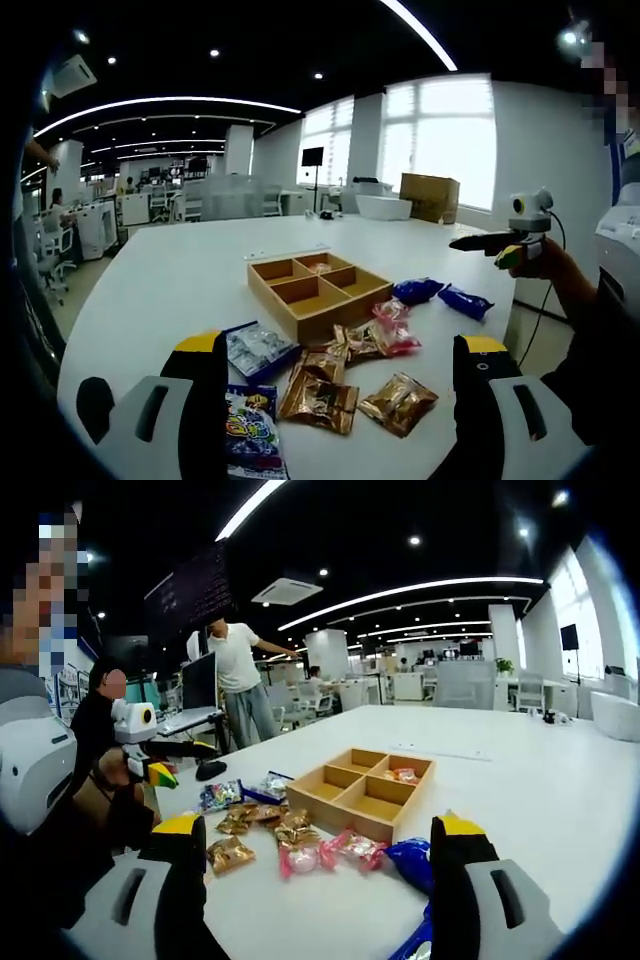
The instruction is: Pick up the scattered marshmallows, QQ candies, Oreo cookies, and mixed nuts on the table and sort them into separate containers
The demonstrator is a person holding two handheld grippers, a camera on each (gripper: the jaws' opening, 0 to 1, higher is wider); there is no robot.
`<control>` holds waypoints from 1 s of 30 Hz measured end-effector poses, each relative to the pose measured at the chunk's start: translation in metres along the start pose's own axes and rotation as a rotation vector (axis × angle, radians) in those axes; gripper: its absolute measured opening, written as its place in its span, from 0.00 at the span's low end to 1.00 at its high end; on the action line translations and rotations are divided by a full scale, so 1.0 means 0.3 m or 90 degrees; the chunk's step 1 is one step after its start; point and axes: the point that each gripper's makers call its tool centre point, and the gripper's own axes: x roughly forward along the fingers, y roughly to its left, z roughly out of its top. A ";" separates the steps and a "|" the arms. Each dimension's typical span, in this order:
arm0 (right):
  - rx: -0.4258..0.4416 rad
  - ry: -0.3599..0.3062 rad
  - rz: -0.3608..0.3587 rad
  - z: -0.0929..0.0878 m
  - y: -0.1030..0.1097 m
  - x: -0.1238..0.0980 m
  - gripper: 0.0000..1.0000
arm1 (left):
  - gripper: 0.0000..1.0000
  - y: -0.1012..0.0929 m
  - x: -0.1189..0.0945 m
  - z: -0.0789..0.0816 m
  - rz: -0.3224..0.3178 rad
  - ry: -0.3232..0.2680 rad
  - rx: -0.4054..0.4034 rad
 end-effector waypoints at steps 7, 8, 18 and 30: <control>-0.005 -0.009 -0.002 0.015 0.003 -0.017 0.87 | 0.97 -0.008 0.001 0.001 -0.003 -0.004 0.002; -0.005 -0.008 -0.002 0.013 0.004 -0.018 0.87 | 0.97 -0.008 0.002 -0.001 -0.003 -0.002 0.002; 0.000 -0.007 0.002 -0.004 0.010 -0.018 0.86 | 0.97 -0.014 0.006 -0.007 -0.006 0.001 0.002; 0.005 0.002 0.013 -0.025 0.026 0.002 0.84 | 0.97 -0.016 0.007 -0.009 -0.007 0.001 0.002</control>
